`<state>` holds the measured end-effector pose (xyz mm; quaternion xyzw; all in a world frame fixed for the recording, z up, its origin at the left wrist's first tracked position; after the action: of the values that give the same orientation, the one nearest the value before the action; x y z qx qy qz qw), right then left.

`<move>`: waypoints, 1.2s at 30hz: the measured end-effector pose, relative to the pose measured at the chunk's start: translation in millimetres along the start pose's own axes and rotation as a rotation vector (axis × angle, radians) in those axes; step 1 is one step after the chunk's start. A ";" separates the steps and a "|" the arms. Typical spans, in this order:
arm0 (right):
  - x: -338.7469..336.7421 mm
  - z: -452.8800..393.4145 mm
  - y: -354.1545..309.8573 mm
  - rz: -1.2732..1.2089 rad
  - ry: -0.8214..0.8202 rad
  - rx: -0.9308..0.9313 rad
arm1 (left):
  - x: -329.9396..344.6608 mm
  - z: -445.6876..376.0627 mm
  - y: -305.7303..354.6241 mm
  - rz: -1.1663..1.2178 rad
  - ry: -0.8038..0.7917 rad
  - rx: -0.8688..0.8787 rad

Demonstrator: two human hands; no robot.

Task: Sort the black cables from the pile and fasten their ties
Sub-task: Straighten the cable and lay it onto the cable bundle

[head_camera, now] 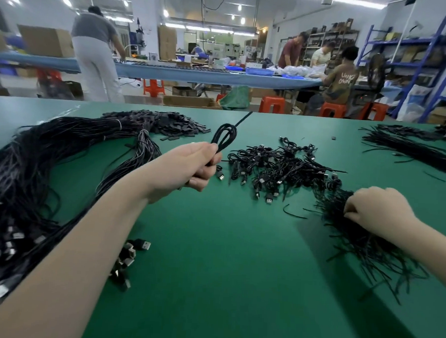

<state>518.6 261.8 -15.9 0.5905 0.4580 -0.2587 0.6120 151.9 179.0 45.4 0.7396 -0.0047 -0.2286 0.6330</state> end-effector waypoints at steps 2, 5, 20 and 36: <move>-13.2 -2.3 -4.2 -0.393 0.083 0.029 | 2.7 -0.6 -2.1 -0.042 -0.036 -0.014; -54.5 6.0 -35.2 -1.082 0.336 0.001 | 8.5 -3.6 -7.2 -0.085 -0.041 -0.071; -140.7 23.0 -138.6 -1.604 0.362 -0.151 | 34.0 -6.1 -9.4 -0.888 0.115 -0.073; -137.8 -21.2 -111.8 -2.088 -0.576 -0.305 | 40.6 4.8 13.7 -0.296 -0.054 0.074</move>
<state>355.8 232.4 51.6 -0.2536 0.5999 -0.7191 0.2422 190.5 159.7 44.3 0.7488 0.0791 -0.3388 0.5642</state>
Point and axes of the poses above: each hand's wrist, its own z-axis away from the middle knuckle, its own x-axis out of the palm, y = z × x, the point moved 1 cm from there along -z, towards the middle knuckle, and after that the axes turned 4 degrees about -x, right-handed, at the moved point
